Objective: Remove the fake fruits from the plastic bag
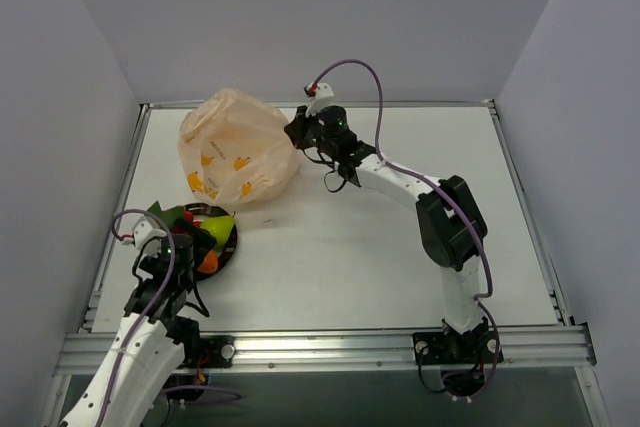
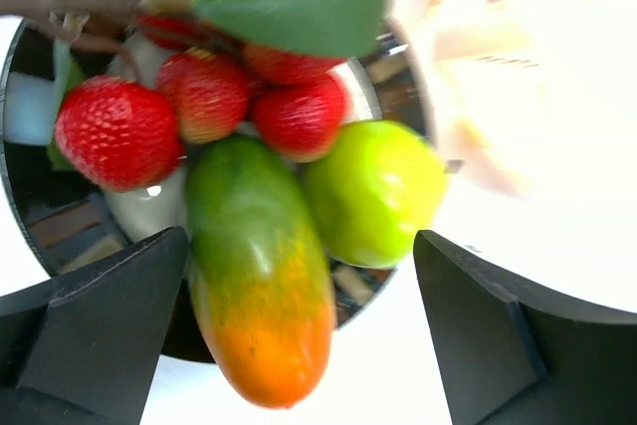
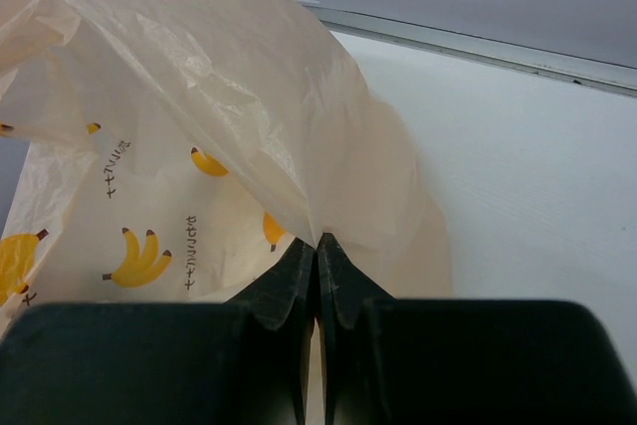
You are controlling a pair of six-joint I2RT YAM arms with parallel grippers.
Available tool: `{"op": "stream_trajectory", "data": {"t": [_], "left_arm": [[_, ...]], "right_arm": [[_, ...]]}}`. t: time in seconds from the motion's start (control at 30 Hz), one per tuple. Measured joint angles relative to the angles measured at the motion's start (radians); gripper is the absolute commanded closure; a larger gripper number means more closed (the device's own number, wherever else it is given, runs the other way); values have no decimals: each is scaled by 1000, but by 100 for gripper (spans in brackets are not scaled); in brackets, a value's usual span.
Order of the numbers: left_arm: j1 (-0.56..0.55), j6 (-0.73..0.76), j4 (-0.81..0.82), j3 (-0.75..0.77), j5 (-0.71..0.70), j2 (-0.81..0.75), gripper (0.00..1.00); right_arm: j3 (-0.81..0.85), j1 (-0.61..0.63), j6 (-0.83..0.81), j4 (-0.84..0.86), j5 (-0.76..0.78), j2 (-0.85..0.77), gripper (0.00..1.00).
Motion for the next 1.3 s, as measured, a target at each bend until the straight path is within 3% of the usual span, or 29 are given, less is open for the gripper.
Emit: {"op": "stream_trajectory", "data": {"t": [0.27, 0.47, 0.73, 0.87, 0.97, 1.0, 1.07, 1.17, 1.3], "left_arm": [[0, 22, -129, 207, 70, -157, 6], [0, 115, -129, 378, 116, -124, 6], [0, 256, -48, 463, 177, -19, 6], [0, 294, -19, 461, 202, 5, 6], [0, 326, 12, 461, 235, 37, 6], [0, 340, 22, 461, 246, 50, 6], [0, 363, 28, 471, 266, 79, 6], [0, 401, 31, 515, 294, 132, 6], [0, 440, 50, 568, 328, 179, 6]], "right_arm": [[12, 0, 0, -8, 5, 14, 100], [66, 1, 10, 6, 48, 54, 100], [293, 18, 52, 110, 134, 303, 100], [523, 21, 81, 98, 149, 504, 94], [618, 20, 91, 73, 149, 588, 61], [621, 20, 96, 60, 150, 594, 32], [620, 18, 103, 47, 143, 592, 3], [543, 14, 86, 29, 129, 512, 0], [351, 14, 44, 10, 115, 266, 0]]}}
